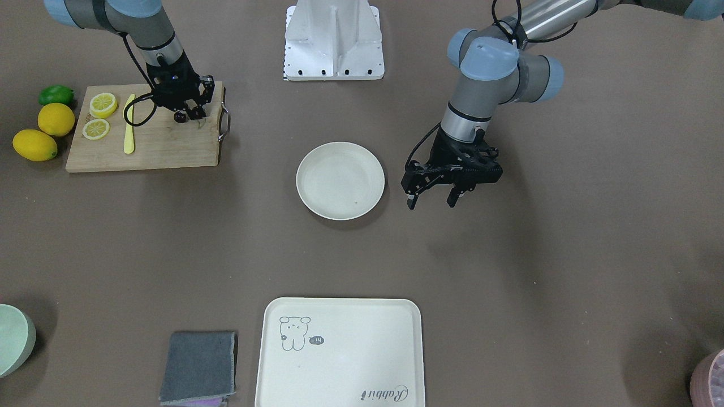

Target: Place red cherry on plate

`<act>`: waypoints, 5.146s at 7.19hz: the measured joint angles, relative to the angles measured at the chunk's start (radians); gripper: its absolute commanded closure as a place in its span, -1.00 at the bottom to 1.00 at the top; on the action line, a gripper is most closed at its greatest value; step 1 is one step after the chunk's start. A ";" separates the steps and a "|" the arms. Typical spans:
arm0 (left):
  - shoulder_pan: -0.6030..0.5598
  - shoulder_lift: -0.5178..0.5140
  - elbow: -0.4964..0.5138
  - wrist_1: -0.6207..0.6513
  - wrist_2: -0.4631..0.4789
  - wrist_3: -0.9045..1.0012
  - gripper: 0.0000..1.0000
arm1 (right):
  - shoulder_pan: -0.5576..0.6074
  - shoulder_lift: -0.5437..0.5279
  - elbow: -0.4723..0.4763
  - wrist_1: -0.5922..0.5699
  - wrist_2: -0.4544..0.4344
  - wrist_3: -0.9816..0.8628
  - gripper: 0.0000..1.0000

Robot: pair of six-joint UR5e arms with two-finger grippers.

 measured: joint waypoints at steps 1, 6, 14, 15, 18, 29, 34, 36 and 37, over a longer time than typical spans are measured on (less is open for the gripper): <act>0.000 0.001 -0.001 0.001 0.000 -0.001 -0.95 | 0.005 0.004 0.006 0.000 0.003 0.000 1.00; -0.008 0.004 0.000 0.000 -0.002 0.001 -0.95 | 0.121 0.309 -0.040 -0.120 0.067 0.006 1.00; -0.098 0.177 -0.046 -0.040 -0.047 0.268 -0.95 | 0.115 0.841 -0.529 -0.175 -0.070 0.106 1.00; -0.154 0.236 -0.056 -0.074 -0.094 0.363 -0.95 | 0.108 0.846 -0.553 -0.166 -0.082 0.109 1.00; -0.335 0.321 -0.055 -0.103 -0.279 0.506 -0.95 | 0.092 0.860 -0.599 -0.124 -0.092 0.114 -0.97; -0.786 0.553 -0.019 -0.042 -0.514 1.152 -0.95 | 0.572 0.519 -0.149 -0.598 0.387 -0.364 -1.00; -0.925 0.536 -0.062 0.248 -0.706 1.291 -0.95 | 1.091 0.131 -0.250 -0.608 0.531 -1.101 -1.00; -0.926 0.543 -0.062 0.277 -0.708 1.292 -0.95 | 1.229 0.058 -0.308 -0.604 0.533 -1.263 -1.00; -0.926 0.548 -0.057 0.276 -0.707 1.293 -0.95 | 1.282 0.036 -0.344 -0.601 0.533 -1.345 -1.00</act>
